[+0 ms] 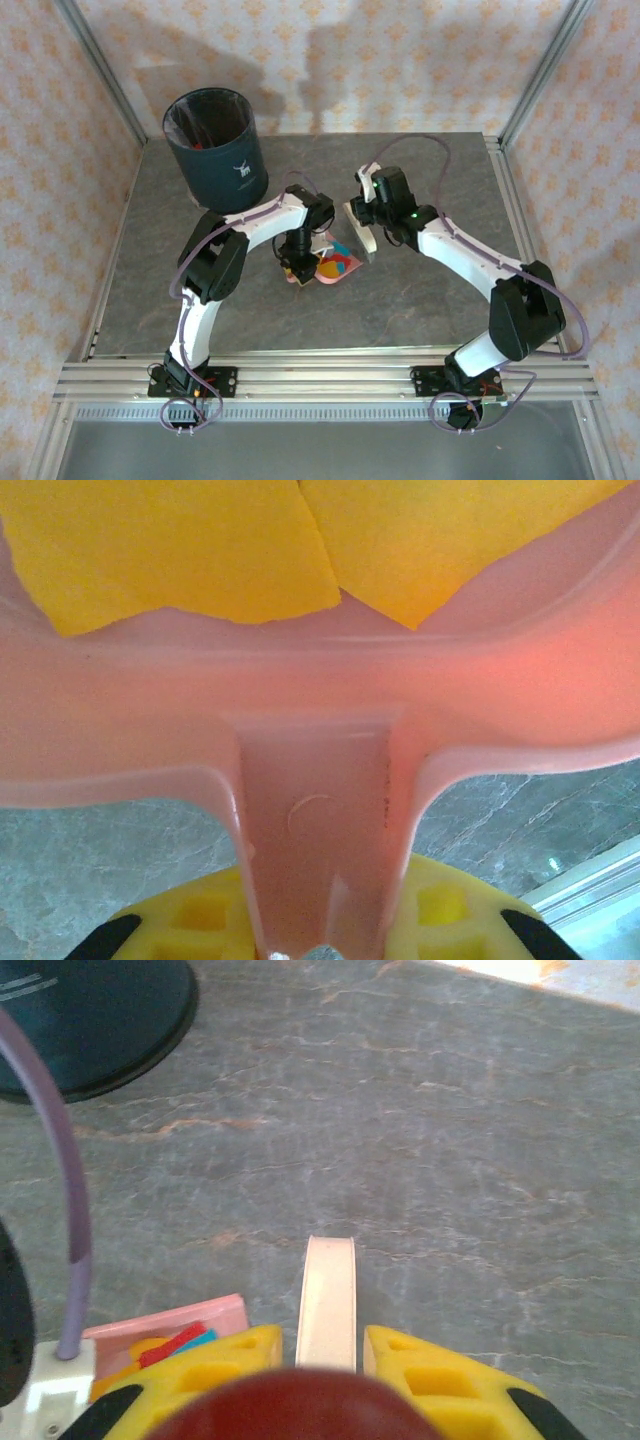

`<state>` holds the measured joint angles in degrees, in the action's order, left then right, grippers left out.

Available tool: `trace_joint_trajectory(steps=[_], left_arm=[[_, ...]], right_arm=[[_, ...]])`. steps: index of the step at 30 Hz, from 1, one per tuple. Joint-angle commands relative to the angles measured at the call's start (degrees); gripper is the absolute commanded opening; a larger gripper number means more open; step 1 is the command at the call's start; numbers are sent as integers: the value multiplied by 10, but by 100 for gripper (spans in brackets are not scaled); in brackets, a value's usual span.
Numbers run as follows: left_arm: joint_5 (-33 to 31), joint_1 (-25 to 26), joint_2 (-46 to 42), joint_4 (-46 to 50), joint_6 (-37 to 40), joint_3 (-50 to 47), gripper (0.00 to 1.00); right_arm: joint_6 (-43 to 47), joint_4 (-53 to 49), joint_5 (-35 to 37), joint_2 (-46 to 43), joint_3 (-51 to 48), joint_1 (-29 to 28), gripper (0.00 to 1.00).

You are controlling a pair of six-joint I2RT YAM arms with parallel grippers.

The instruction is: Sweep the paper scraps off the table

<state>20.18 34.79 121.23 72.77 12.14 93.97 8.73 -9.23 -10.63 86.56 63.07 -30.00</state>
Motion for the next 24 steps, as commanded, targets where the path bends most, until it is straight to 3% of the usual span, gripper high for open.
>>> trace_joint_trajectory(steps=[1, 15, 24], left_arm=[[2, 3, -13, 8, 14, -8, 0], [-6, 4, -11, 7, 13, -7, 0], [-6, 4, -13, 5, 14, -8, 0]], right_arm=[[-11, 6, -56, 3, -4, -8, 0], [-42, 17, -99, -26, -20, -10, 0], [-42, 15, -59, -39, -25, -10, 0]])
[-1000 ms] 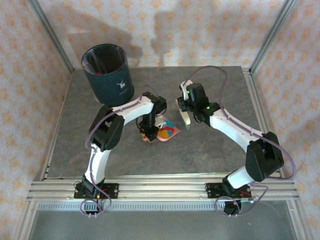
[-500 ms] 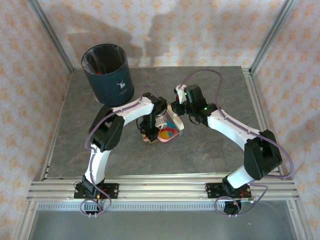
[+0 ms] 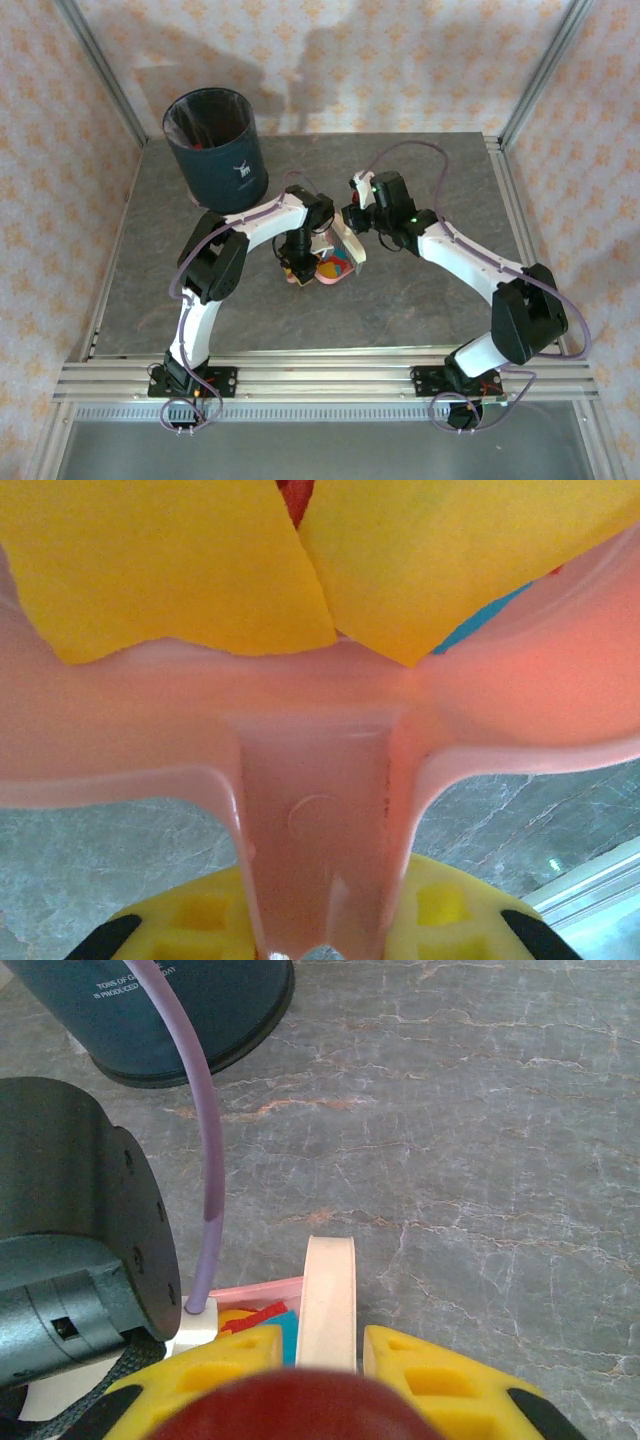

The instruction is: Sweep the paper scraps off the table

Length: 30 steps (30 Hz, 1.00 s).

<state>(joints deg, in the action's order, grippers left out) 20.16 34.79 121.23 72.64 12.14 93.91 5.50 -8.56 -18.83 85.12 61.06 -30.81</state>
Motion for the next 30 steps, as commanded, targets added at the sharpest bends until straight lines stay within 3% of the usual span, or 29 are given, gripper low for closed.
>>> trace_joint_trajectory(steps=[1, 19, 30], left_arm=[[-7, 4, -14, 6, 14, -8, 0], [-53, 3, -92, -25, -9, -13, 0], [-86, -17, -147, -8, -23, 53, 0]], right_arm=[[-11, 10, 32, -27, -7, -2, 0], [-73, 45, 221, -144, -84, 37, 0], [-68, 1, 220, -222, -128, 50, 0]])
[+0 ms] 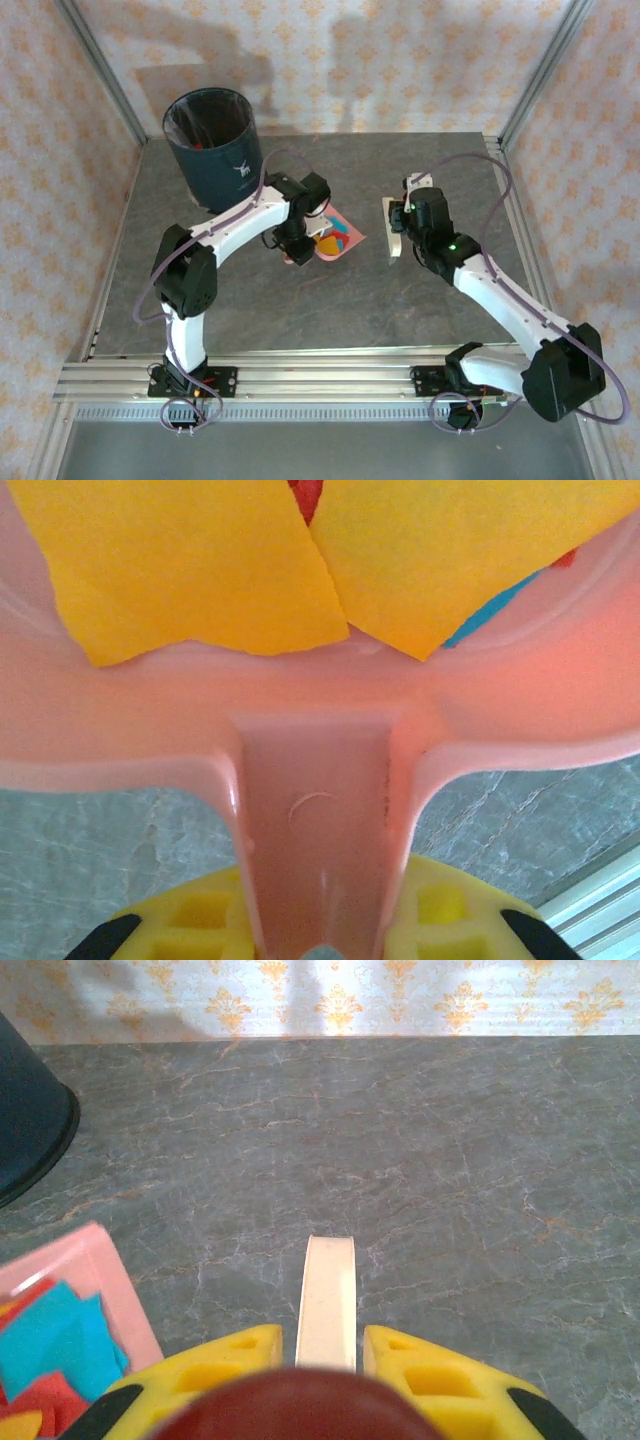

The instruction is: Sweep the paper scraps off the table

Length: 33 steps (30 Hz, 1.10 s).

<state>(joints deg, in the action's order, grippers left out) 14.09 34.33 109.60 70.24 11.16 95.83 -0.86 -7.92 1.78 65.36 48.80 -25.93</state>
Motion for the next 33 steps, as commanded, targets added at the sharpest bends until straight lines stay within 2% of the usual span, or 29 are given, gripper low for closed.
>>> trace_joint_trajectory(steps=[1, 10, 19, 28, 33], left_arm=[[-25, -18, -32, 22, -16, 46, 0], [-4, -70, -53, 60, -26, 152, 0], [29, -129, -33, 83, -50, 267, 0], [119, -198, 22, 87, -107, 391, 0], [187, -250, 35, 50, -161, 410, 0]], right_arm=[[-5, -9, 11, -29, -7, 2, 0], [-4, -34, -6, -44, -9, 1, 0], [-8, -40, -11, -44, -8, 1, 0], [-13, -42, -17, -41, -10, 2, 0], [-14, -43, -18, -41, -11, 2, 0]])
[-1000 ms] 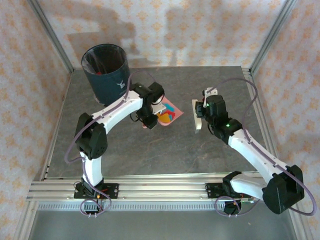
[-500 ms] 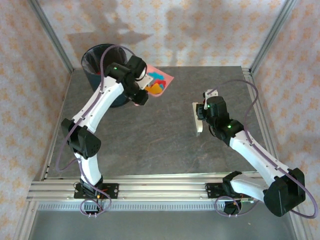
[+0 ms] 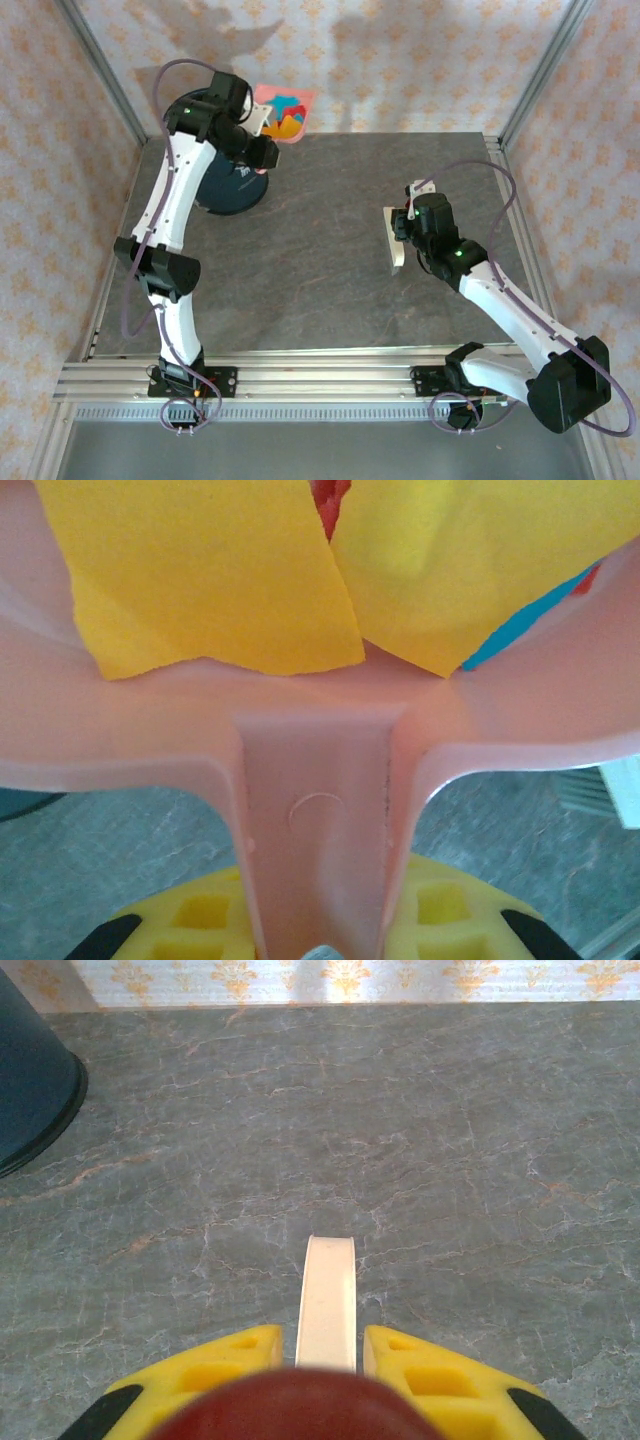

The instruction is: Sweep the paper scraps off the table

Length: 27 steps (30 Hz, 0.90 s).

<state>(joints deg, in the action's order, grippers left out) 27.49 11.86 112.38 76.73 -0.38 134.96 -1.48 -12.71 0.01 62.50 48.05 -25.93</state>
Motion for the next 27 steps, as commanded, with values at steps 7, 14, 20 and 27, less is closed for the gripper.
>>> trace_joint_trajectory(steps=[7, 14, 20, 27], left_arm=[[121, -76, 1, -84, -109, 1, 0], [185, -114, -26, -193, -199, -78, 0], [235, -139, -74, -333, -308, -171, 0], [272, -152, -94, -449, -414, -238, 0]], right_arm=[[-10, 5, -1, -11, -5, 2, 0], [-14, 5, -4, -7, -4, 2, 0], [-16, 3, -6, -4, -1, 2, 0], [-18, 3, -8, -4, -2, 1, 0]])
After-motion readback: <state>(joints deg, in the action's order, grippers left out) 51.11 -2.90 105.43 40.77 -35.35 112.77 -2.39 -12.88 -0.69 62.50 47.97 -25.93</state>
